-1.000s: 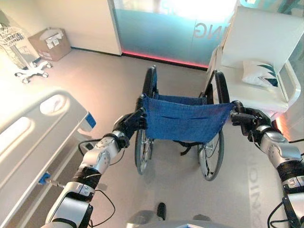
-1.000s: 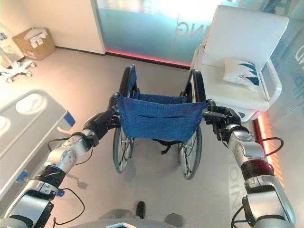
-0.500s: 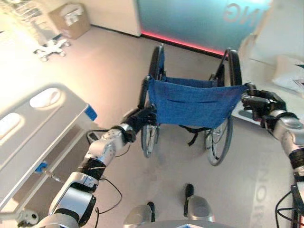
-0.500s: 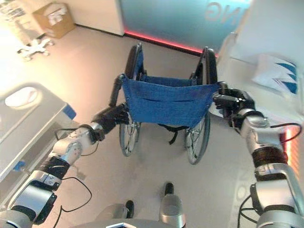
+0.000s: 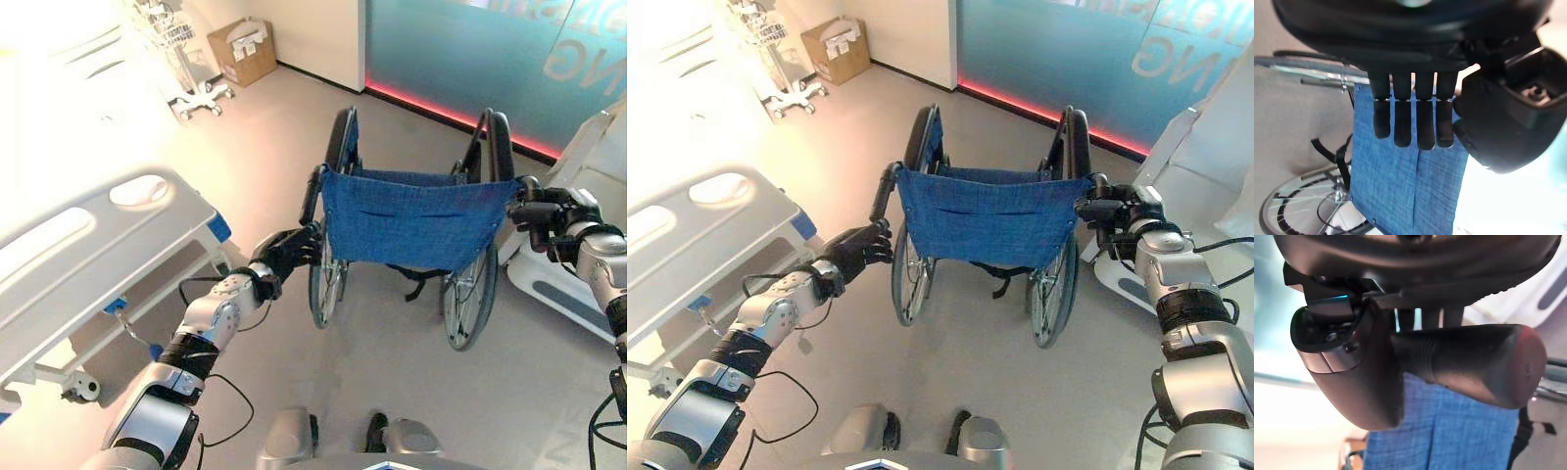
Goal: Push the wheelchair next to the bed
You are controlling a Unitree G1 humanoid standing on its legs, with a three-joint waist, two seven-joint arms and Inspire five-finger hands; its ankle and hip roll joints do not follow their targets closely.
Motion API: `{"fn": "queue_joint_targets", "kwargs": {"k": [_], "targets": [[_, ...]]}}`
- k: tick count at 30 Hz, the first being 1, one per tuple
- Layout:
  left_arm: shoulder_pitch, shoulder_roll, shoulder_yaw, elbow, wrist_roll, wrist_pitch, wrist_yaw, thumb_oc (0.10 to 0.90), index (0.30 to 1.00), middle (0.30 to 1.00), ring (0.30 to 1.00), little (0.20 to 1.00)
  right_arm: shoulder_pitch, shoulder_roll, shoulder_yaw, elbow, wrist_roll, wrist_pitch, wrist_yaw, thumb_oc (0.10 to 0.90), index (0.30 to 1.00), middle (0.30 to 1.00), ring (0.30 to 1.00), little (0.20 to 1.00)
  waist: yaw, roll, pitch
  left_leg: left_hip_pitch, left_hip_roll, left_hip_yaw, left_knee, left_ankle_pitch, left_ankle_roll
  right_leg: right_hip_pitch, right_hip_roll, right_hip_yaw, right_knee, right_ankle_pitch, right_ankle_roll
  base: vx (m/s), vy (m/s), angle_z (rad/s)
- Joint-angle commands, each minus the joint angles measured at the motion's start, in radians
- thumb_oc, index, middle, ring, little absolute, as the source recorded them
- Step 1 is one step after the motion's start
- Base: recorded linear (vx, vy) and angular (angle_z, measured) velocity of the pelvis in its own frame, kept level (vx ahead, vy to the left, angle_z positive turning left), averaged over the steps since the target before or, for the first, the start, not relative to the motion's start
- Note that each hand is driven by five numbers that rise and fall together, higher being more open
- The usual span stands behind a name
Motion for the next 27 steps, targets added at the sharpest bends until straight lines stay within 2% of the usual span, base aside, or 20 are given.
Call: {"fn": "queue_joint_targets", "kwargs": {"k": [1,3,4,6,7,9,12,14,15,16,17,18,19,21,24,25,27], "targets": [[-0.047,0.073,0.022,-0.098,-0.013,-0.161,-0.004,0.400,0.300,0.300,0.300,0.300,-0.217,0.032,0.162,-0.116,-0.142,-0.168,0.225,0.400,0.300,0.300,0.300,0.300,0.113,-0.005,-0.102,-0.014,-0.041,0.070,-0.271,0.154,0.023,0.118,0.036,0.155,-0.001,-0.017,0.096,0.33,-0.045,0.09],[-0.046,0.086,0.028,-0.116,-0.025,-0.160,0.002,0.400,0.300,0.300,0.300,0.300,-0.207,0.023,0.158,-0.108,-0.147,-0.178,0.234,0.400,0.300,0.300,0.300,0.300,0.125,-0.002,-0.108,-0.032,-0.040,0.105,-0.332,0.203,0.013,0.157,0.048,0.148,-0.020,-0.030,0.094,0.38,-0.046,-0.16],[-0.050,0.097,0.036,-0.128,-0.028,-0.146,0.000,0.400,0.300,0.300,0.300,0.300,-0.204,0.017,0.153,-0.095,-0.158,-0.188,0.258,0.400,0.300,0.300,0.300,0.300,0.135,-0.005,-0.117,-0.038,-0.052,0.121,-0.342,0.206,0.017,0.179,0.051,0.147,-0.025,-0.051,0.091,0.31,-0.039,-0.26],[-0.056,0.109,0.044,-0.122,-0.024,-0.134,-0.014,0.400,0.300,0.300,0.300,0.300,-0.210,0.018,0.155,-0.077,-0.166,-0.199,0.273,0.400,0.300,0.300,0.300,0.300,0.144,-0.007,-0.123,-0.048,-0.059,0.119,-0.304,0.188,0.027,0.183,0.050,0.149,-0.022,-0.062,0.088,0.28,-0.017,-0.56],[-0.065,0.128,0.051,-0.100,-0.009,-0.110,-0.043,0.400,0.300,0.300,0.300,0.300,-0.234,0.032,0.167,-0.044,-0.177,-0.214,0.299,0.400,0.300,0.300,0.300,0.300,0.164,-0.011,-0.140,-0.042,-0.081,0.095,-0.294,0.138,0.055,0.188,0.040,0.155,-0.016,-0.074,0.094,0.34,0.011,-0.94],[-0.070,0.140,0.050,-0.083,0.002,-0.093,-0.062,0.800,0.900,0.900,0.900,0.900,-0.243,0.040,0.172,-0.023,-0.181,-0.226,0.311,0.400,0.300,0.300,0.300,0.300,0.178,-0.014,-0.148,-0.046,-0.084,0.089,-0.263,0.104,0.075,0.194,0.026,0.149,-0.001,-0.091,0.096,0.26,0.021,-0.79],[-0.091,0.158,0.045,-0.053,0.012,-0.057,-0.092,0.800,0.900,0.900,0.900,0.900,-0.242,0.044,0.163,0.005,-0.201,-0.242,0.321,0.400,0.300,0.300,0.300,0.300,0.204,-0.029,-0.168,-0.042,-0.106,0.081,-0.208,0.037,0.125,0.211,-0.024,0.114,0.060,-0.094,0.129,0.24,0.056,-0.68],[-0.098,0.166,0.039,-0.033,0.036,-0.058,-0.100,0.800,0.900,0.900,0.900,0.900,-0.230,0.049,0.149,0.007,-0.205,-0.245,0.314,0.400,0.300,0.300,0.300,0.300,0.211,-0.037,-0.174,-0.027,-0.128,0.062,-0.208,0.023,0.150,0.194,-0.066,0.095,0.152,-0.040,0.170,0.23,0.111,-0.19],[-0.102,0.175,0.036,-0.016,0.070,-0.061,-0.093,0.800,0.900,0.900,0.900,0.900,-0.214,0.052,0.136,0.003,-0.213,-0.249,0.310,0.400,0.300,0.300,0.300,0.300,0.217,-0.037,-0.177,-0.003,-0.153,0.024,-0.219,0.018,0.166,0.165,-0.116,0.093,0.275,0.033,0.204,0.32,0.195,0.33],[-0.107,0.186,0.036,0.002,0.095,-0.066,-0.100,0.800,0.900,0.900,0.900,0.900,-0.206,0.049,0.124,0.000,-0.218,-0.245,0.315,0.400,0.300,0.300,0.300,0.300,0.214,-0.029,-0.179,0.028,-0.169,-0.013,-0.237,0.019,0.173,0.128,-0.149,0.114,0.401,0.084,0.218,0.31,0.189,0.45],[-0.109,0.189,0.035,0.008,0.097,-0.067,-0.103,0.800,0.900,0.900,0.900,0.900,-0.204,0.048,0.122,-0.002,-0.218,-0.243,0.315,0.400,0.300,0.300,0.300,0.300,0.213,-0.027,-0.179,0.035,-0.173,-0.022,-0.242,0.020,0.174,0.117,-0.154,0.121,0.428,0.093,0.220,0.24,0.165,0.56],[-0.116,0.197,0.033,0.030,0.114,-0.073,-0.117,0.800,0.900,0.900,0.900,0.900,-0.198,0.046,0.115,-0.008,-0.220,-0.236,0.316,0.400,0.300,0.300,0.300,0.300,0.205,-0.005,-0.183,0.056,-0.164,-0.046,-0.259,0.039,0.180,0.077,-0.150,0.135,0.499,0.141,0.208,0.16,0.101,0.50],[-0.121,0.200,0.031,0.036,0.117,-0.071,-0.124,0.800,0.900,0.900,0.900,0.900,-0.197,0.047,0.113,-0.004,-0.223,-0.236,0.318,0.400,0.300,0.300,0.300,0.300,0.199,0.000,-0.183,0.069,-0.166,-0.061,-0.265,0.039,0.180,0.060,-0.155,0.149,0.528,0.153,0.207,0.21,0.096,0.47],[-0.140,0.206,0.020,0.060,0.120,-0.067,-0.143,0.800,0.900,0.900,0.900,0.900,-0.203,0.053,0.113,0.004,-0.227,-0.234,0.322,0.400,0.300,0.300,0.300,0.300,0.189,0.006,-0.183,0.096,-0.172,-0.086,-0.284,0.038,0.181,0.034,-0.167,0.157,0.511,0.151,0.200,0.18,0.015,0.09],[-0.177,0.204,-0.006,0.102,0.133,-0.067,-0.163,0.800,0.900,0.900,0.900,0.900,-0.230,0.071,0.120,0.022,-0.238,-0.230,0.322,0.400,0.300,0.300,0.300,0.300,0.179,0.015,-0.179,0.124,-0.169,-0.105,-0.308,0.042,0.175,0.019,-0.178,0.141,0.402,0.126,0.190,0.14,-0.076,0.08],[-0.204,0.210,-0.025,0.118,0.130,-0.057,-0.168,0.800,0.900,0.900,0.900,0.900,-0.244,0.074,0.125,0.019,-0.239,-0.227,0.318,0.400,0.300,0.300,0.300,0.300,0.166,0.021,-0.172,0.142,-0.162,-0.117,-0.315,0.041,0.163,-0.015,-0.174,0.139,0.283,0.110,0.188,0.08,-0.139,0.32],[-0.234,0.212,-0.044,0.131,0.100,-0.044,-0.154,0.800,0.900,0.900,0.900,0.900,-0.255,0.067,0.129,0.003,-0.230,-0.227,0.311,0.400,0.300,0.300,0.300,0.300,0.143,0.029,-0.158,0.158,-0.148,-0.128,-0.314,0.030,0.152,-0.076,-0.169,0.146,0.177,0.131,0.191,0.07,-0.140,0.36]]}}
